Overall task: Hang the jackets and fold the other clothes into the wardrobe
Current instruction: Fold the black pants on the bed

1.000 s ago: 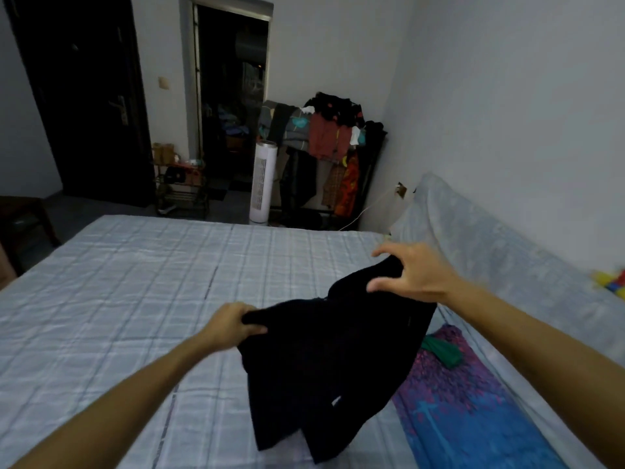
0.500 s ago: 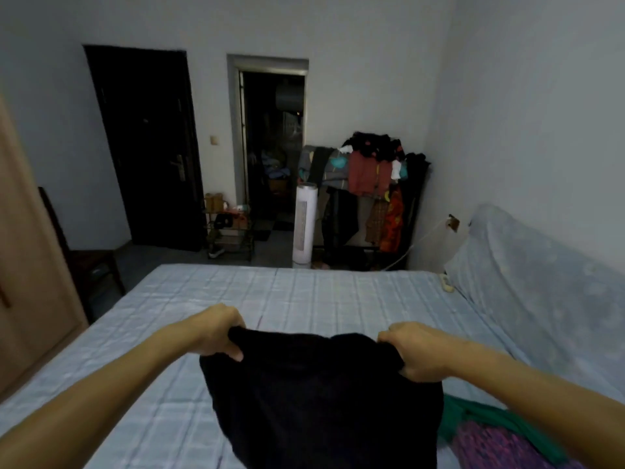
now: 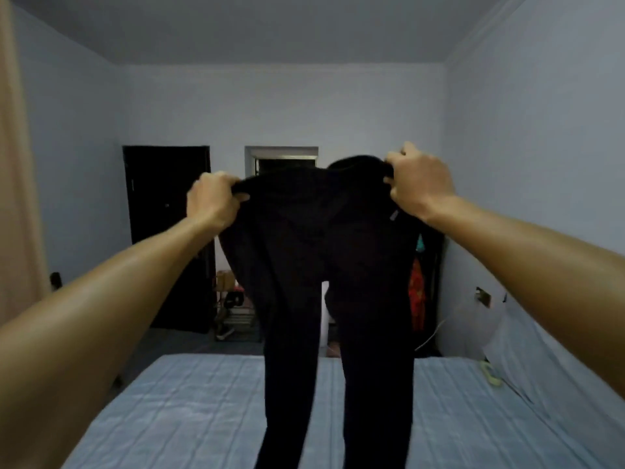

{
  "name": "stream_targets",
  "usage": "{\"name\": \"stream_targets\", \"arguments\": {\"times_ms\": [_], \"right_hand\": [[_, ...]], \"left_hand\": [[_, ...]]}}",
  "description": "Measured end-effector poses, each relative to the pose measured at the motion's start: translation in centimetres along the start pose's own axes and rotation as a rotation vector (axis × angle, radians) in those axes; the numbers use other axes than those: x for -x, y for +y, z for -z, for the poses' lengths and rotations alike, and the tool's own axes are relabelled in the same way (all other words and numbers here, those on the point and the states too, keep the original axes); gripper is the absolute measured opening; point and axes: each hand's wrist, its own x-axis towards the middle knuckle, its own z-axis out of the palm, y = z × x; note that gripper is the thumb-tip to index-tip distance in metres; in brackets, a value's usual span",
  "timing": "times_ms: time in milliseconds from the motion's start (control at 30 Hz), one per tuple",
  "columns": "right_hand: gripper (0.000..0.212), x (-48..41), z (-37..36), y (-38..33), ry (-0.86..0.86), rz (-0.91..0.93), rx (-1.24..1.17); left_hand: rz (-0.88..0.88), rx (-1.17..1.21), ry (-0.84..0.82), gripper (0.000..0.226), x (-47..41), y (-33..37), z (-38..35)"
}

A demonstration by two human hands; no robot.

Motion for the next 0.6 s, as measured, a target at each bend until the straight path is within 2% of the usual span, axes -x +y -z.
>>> {"name": "stream_targets", "arguments": {"times_ms": [100, 267, 400, 500, 600], "right_hand": [[0.016, 1.4, 2.4, 0.6, 0.152, 0.159, 0.057], [0.020, 12.9, 3.2, -0.7, 0.099, 0.273, 0.023], [0.027, 27.5, 3.7, -4.9, -0.084, 0.320, -0.134], [0.036, 39.3, 4.4, -8.7, -0.295, 0.338, -0.244], [0.041, 50.8, 5.8, -12.4, -0.584, 0.393, -0.335]], "left_hand": [[-0.050, 0.004, 0.090, 0.020, 0.2, 0.3, 2.5], [-0.159, -0.037, -0.063, 0.020, 9.7, -1.7, 3.9], [-0.186, -0.143, -0.356, 0.016, 23.1, -5.1, 3.3], [-0.203, -0.235, -0.693, 0.017, 34.7, -8.7, 2.8], [-0.237, -0.273, -1.033, 0.024, 46.5, -12.3, 2.9]]}}
